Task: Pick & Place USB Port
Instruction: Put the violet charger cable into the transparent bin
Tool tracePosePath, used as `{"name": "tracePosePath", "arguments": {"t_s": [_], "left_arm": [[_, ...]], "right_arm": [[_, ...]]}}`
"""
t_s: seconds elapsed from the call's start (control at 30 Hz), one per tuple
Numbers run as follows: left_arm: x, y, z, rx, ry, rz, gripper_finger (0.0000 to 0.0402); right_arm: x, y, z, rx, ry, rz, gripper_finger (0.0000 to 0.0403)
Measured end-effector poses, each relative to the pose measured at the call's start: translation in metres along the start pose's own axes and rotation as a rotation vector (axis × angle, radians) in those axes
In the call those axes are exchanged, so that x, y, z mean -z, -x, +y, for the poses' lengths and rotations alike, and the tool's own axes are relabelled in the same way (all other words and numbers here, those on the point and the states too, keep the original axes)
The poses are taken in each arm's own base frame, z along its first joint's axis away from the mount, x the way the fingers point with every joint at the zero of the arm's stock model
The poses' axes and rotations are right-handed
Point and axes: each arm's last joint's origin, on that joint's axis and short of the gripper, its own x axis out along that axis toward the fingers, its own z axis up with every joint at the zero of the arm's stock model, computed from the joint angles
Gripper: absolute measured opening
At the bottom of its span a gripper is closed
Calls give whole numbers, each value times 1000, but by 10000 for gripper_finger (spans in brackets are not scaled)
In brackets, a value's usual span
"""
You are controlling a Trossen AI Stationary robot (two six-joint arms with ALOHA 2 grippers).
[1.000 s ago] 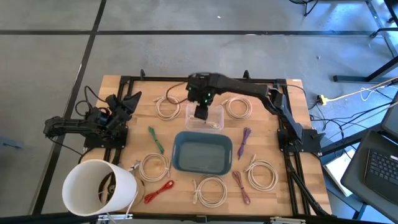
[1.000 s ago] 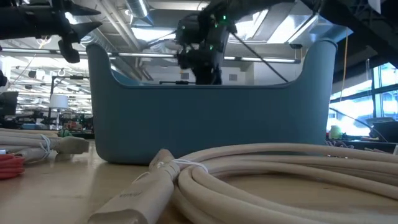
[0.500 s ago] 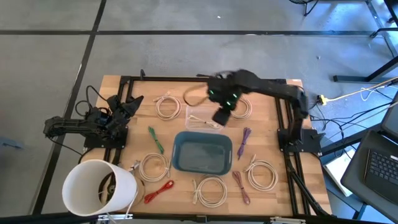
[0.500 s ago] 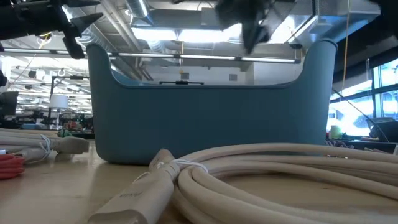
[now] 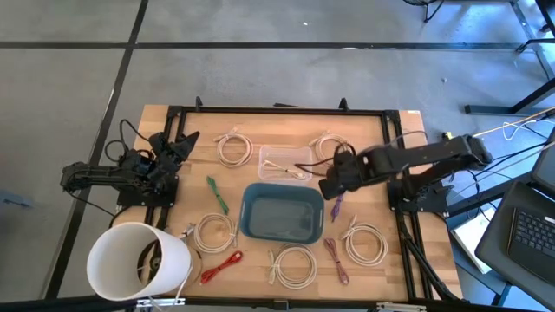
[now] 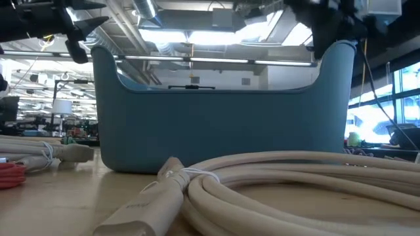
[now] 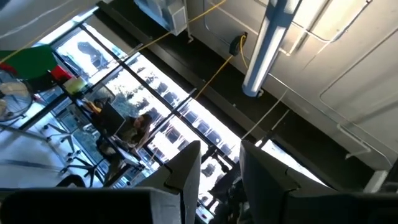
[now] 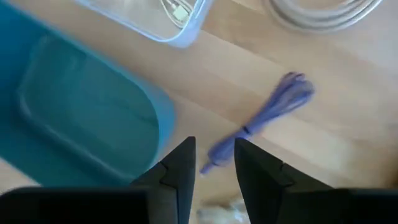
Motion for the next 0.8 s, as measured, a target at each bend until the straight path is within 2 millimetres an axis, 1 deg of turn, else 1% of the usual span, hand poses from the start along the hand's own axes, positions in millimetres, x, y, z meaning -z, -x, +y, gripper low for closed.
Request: {"name": "tracePosePath", "arguments": {"t_s": [0.1,0.2,0.33,0.47,0.57,0.67,0.8], "left_arm": [[0,0,0,-3,-8,-2,104],[0,0,0,-3,6,-2,104],[0,0,0,-3,38,-1,104],[0,0,0,4,63,3,104],[0,0,0,4,64,3,104],[0,0,0,-1,63,0,104],[0,0,0,-11,34,-8,104]], "right_arm": [[10,-30,-12,-3,-111,-3,113],[18,-59,-24,23,-167,24,119],[23,-89,-40,38,-223,102,151],[29,-109,-53,38,-284,182,191],[33,-122,-59,6,-303,179,215],[37,-135,-66,-32,-354,162,227],[41,-146,-75,-62,-411,142,227]]}}
